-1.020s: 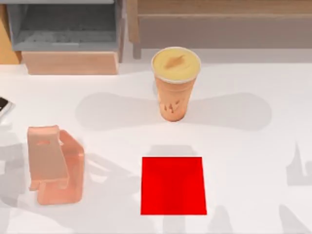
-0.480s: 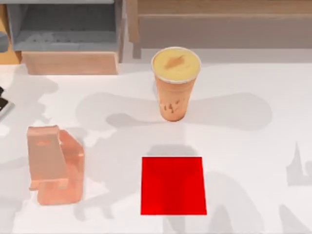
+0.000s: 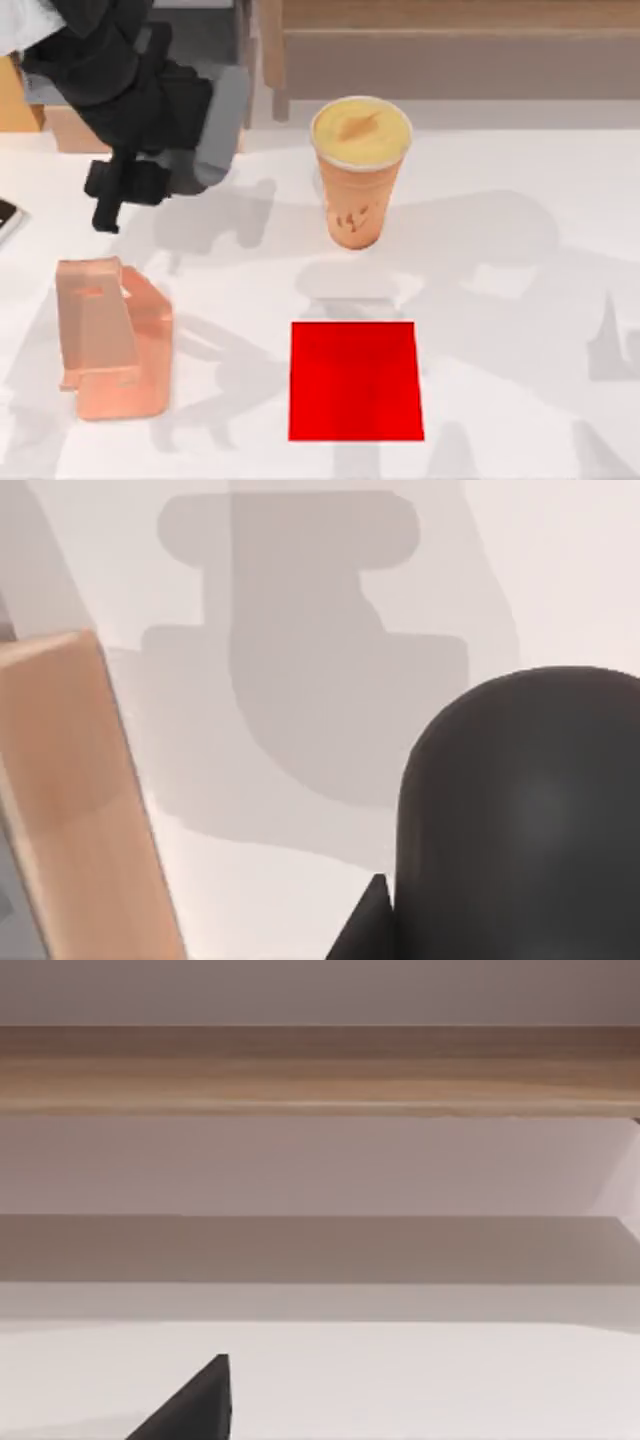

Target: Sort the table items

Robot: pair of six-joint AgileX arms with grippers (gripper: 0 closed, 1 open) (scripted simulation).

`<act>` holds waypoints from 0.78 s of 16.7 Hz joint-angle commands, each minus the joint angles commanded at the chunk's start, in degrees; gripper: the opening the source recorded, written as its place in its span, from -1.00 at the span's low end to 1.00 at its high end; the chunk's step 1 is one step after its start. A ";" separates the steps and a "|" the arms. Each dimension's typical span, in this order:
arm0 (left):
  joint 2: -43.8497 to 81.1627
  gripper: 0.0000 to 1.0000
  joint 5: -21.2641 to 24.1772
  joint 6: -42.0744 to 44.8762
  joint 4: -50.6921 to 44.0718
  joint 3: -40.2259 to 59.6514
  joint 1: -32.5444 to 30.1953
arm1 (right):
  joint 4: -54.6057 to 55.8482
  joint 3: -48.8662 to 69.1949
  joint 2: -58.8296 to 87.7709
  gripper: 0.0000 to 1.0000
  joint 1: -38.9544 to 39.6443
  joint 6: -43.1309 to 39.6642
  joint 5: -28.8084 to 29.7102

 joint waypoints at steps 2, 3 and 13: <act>2.57 -1.00 -0.08 10.93 -0.38 -0.07 -6.33 | 0.00 0.00 0.00 1.00 0.00 0.00 0.00; 4.06 -1.00 -0.15 16.17 -0.57 -0.20 -9.32 | 0.00 0.00 0.00 1.00 0.00 0.00 0.00; 18.66 -1.00 -1.15 49.76 0.99 0.43 -27.84 | 0.00 0.00 0.00 1.00 0.00 0.00 0.00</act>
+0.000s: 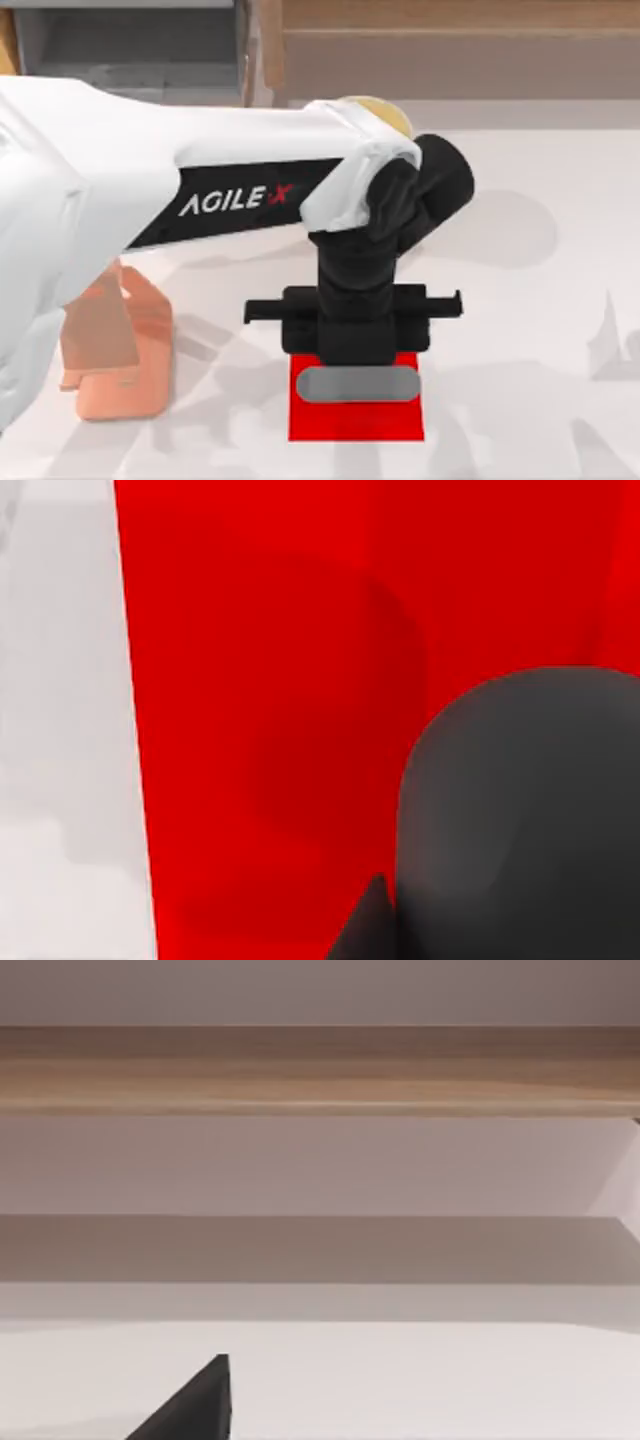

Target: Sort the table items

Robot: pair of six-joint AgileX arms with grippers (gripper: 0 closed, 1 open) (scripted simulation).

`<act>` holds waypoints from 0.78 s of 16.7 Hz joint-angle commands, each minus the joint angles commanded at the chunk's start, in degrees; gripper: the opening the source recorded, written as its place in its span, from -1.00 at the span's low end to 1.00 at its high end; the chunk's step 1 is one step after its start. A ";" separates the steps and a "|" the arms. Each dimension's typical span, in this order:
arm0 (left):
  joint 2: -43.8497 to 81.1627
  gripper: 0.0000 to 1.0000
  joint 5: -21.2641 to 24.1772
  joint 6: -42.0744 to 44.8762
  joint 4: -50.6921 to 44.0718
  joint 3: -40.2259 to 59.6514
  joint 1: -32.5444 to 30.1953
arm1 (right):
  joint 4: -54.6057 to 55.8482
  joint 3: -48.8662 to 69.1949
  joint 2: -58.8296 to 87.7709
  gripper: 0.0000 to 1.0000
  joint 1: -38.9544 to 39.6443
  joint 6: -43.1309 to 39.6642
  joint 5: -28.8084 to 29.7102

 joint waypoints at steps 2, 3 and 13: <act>0.38 -1.00 -0.03 0.64 0.10 0.05 -0.34 | 0.00 0.00 0.00 1.00 0.00 0.00 0.00; 0.38 -1.00 -0.03 0.64 0.10 0.05 -0.34 | 0.00 0.00 0.00 1.00 0.00 0.00 0.00; 1.16 -1.00 -0.02 0.65 2.06 -1.14 -0.34 | 0.00 0.00 0.00 1.00 0.00 0.00 0.00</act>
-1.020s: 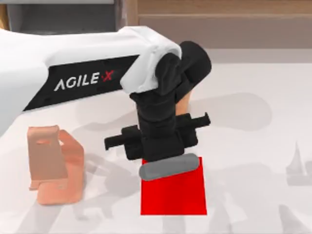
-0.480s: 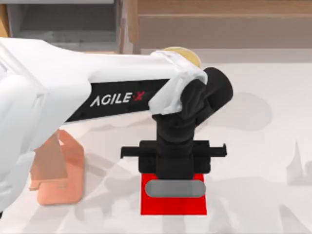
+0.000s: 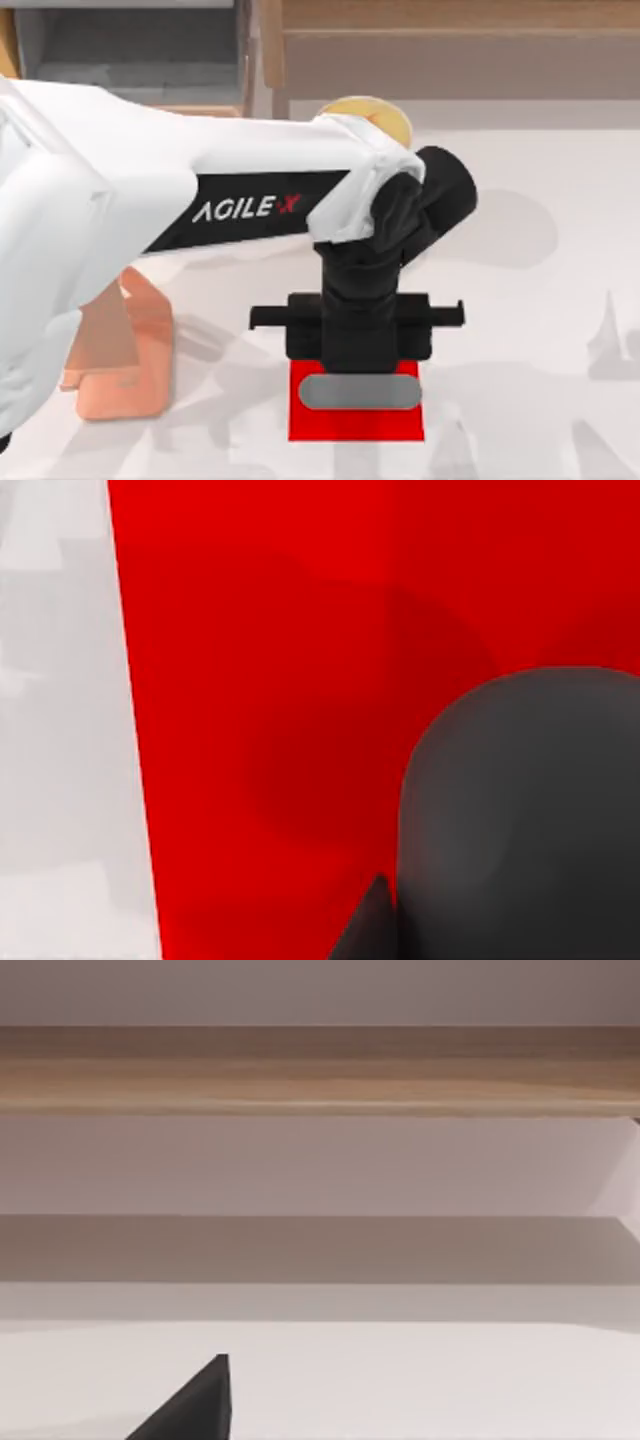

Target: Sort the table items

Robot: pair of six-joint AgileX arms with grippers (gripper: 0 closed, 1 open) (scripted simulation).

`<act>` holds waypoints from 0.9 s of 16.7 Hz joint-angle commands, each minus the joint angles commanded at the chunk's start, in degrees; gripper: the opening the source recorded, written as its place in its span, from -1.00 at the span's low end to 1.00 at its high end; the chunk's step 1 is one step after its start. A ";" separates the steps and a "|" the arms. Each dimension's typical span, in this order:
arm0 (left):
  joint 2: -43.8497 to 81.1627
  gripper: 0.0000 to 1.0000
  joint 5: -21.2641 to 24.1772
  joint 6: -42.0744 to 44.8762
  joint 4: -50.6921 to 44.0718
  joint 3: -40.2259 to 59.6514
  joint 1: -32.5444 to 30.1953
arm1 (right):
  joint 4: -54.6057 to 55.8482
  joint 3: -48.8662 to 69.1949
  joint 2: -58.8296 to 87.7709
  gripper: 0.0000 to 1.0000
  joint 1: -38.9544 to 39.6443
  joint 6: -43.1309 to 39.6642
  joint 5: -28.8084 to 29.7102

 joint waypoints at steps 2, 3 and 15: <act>0.00 -0.85 0.00 0.00 0.00 0.00 0.00 | 0.00 0.00 0.00 1.00 0.00 0.00 0.00; 0.00 -0.70 0.00 0.00 0.00 0.00 0.00 | 0.00 0.00 0.00 1.00 0.00 0.00 0.00; 0.00 1.00 0.00 0.00 0.00 0.00 0.00 | 0.00 0.00 0.00 1.00 0.00 0.00 0.00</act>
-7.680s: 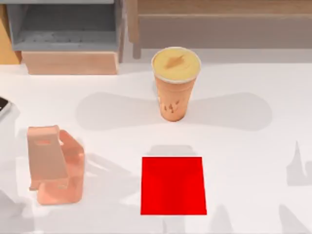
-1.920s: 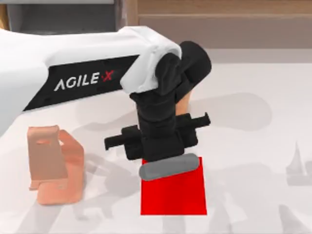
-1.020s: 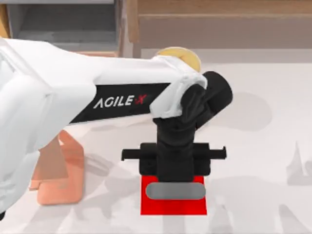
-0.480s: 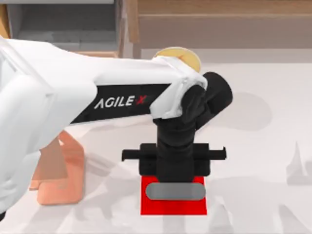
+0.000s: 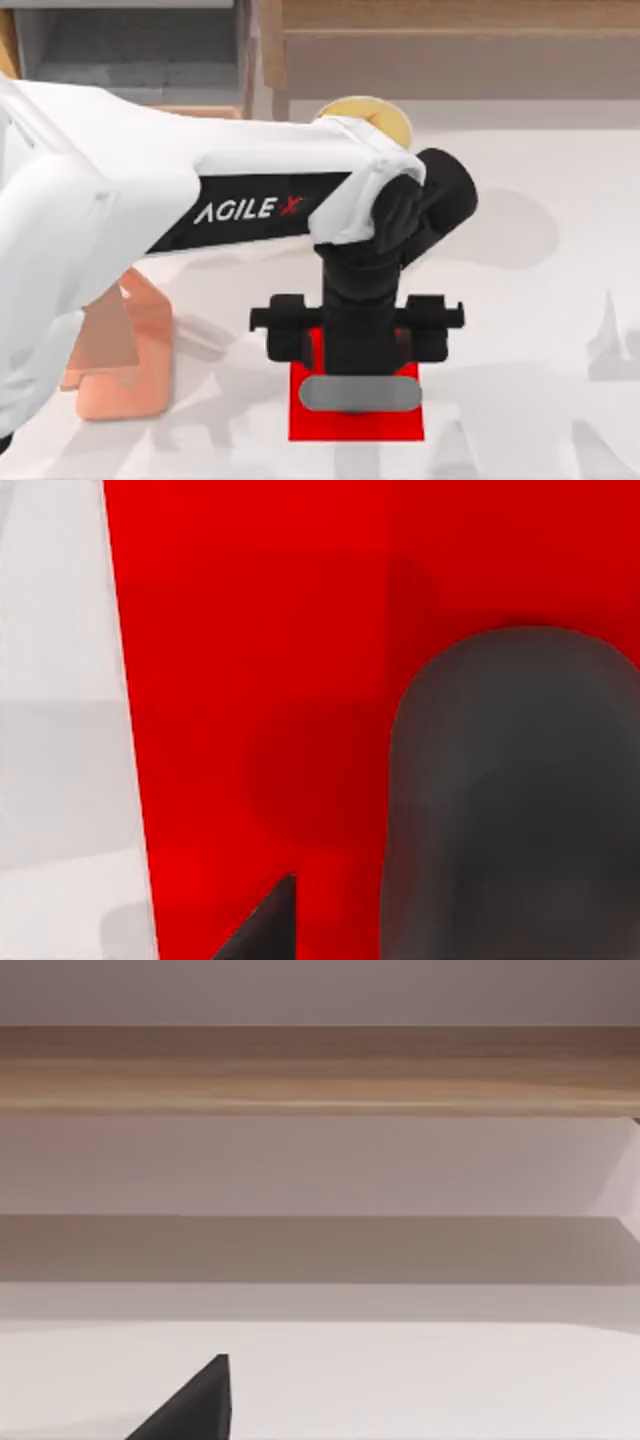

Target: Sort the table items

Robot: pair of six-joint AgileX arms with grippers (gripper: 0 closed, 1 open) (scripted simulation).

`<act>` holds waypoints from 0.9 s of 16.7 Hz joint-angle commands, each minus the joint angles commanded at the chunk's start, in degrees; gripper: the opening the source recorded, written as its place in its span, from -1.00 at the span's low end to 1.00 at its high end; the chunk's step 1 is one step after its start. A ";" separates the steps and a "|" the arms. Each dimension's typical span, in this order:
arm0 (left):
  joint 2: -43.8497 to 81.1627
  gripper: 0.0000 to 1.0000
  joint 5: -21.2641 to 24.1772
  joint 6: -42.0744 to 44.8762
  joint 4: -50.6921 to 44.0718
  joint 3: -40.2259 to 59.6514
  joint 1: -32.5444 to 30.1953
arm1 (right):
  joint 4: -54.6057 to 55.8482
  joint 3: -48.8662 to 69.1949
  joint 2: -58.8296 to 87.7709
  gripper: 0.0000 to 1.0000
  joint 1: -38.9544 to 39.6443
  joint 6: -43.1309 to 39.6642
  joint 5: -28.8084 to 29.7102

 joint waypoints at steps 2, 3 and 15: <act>0.00 1.00 0.00 0.00 0.00 0.00 0.00 | 0.00 0.00 0.00 1.00 0.00 0.00 0.00; 0.00 1.00 0.00 0.00 0.00 0.00 0.00 | 0.00 0.00 0.00 1.00 0.00 0.00 0.00; -8.56 1.00 1.89 -6.13 -1.34 4.81 6.11 | 0.00 0.00 0.00 1.00 0.00 0.00 0.00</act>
